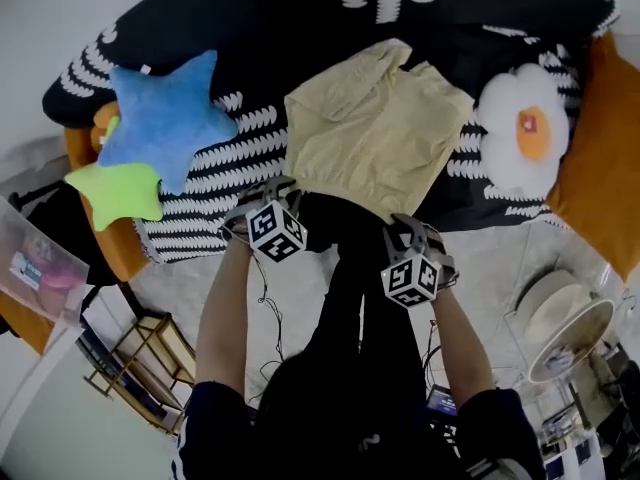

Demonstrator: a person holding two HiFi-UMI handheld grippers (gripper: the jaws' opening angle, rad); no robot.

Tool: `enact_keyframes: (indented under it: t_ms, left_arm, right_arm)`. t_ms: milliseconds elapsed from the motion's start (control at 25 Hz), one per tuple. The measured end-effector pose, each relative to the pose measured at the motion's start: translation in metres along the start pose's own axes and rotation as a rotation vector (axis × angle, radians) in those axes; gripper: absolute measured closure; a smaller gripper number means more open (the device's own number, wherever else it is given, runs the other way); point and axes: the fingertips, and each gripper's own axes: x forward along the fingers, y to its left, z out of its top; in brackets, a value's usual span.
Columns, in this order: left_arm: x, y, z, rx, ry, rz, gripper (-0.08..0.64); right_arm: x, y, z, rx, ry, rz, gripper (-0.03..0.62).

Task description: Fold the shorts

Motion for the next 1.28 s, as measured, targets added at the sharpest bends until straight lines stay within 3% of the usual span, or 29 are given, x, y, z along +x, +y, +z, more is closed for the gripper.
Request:
enact_keyframes:
  t_ms: [280, 440, 600, 1040, 1080, 1120, 1200, 1280]
  left_arm:
    - [0.002, -0.063, -0.031, 0.221, 0.073, -0.152, 0.491]
    - [0.012, -0.097, -0.044, 0.233, 0.104, -0.235, 0.491]
    - [0.027, -0.117, -0.062, 0.216, 0.118, -0.227, 0.491]
    - [0.065, -0.131, -0.074, 0.053, 0.066, -0.138, 0.487]
    - [0.066, -0.133, -0.075, 0.016, 0.061, -0.144, 0.477]
    - [0.066, -0.137, -0.075, -0.033, 0.056, -0.163, 0.433]
    - [0.064, -0.145, -0.073, -0.149, 0.033, -0.218, 0.295]
    - [0.059, -0.148, -0.072, -0.265, 0.000, -0.235, 0.252]
  right_arm:
    - [-0.018, 0.054, -0.038, -0.133, 0.089, 0.055, 0.497]
    - [-0.011, 0.081, -0.068, -0.103, 0.138, 0.095, 0.497]
    - [0.000, 0.098, -0.082, -0.086, 0.150, 0.101, 0.497]
    - [0.042, 0.108, -0.110, -0.107, 0.197, 0.072, 0.490]
    - [0.042, 0.110, -0.112, -0.102, 0.193, 0.074, 0.473]
    - [0.042, 0.113, -0.114, -0.090, 0.191, 0.081, 0.407]
    - [0.038, 0.120, -0.115, -0.059, 0.184, 0.090, 0.303]
    - [0.031, 0.124, -0.109, -0.021, 0.163, 0.075, 0.262]
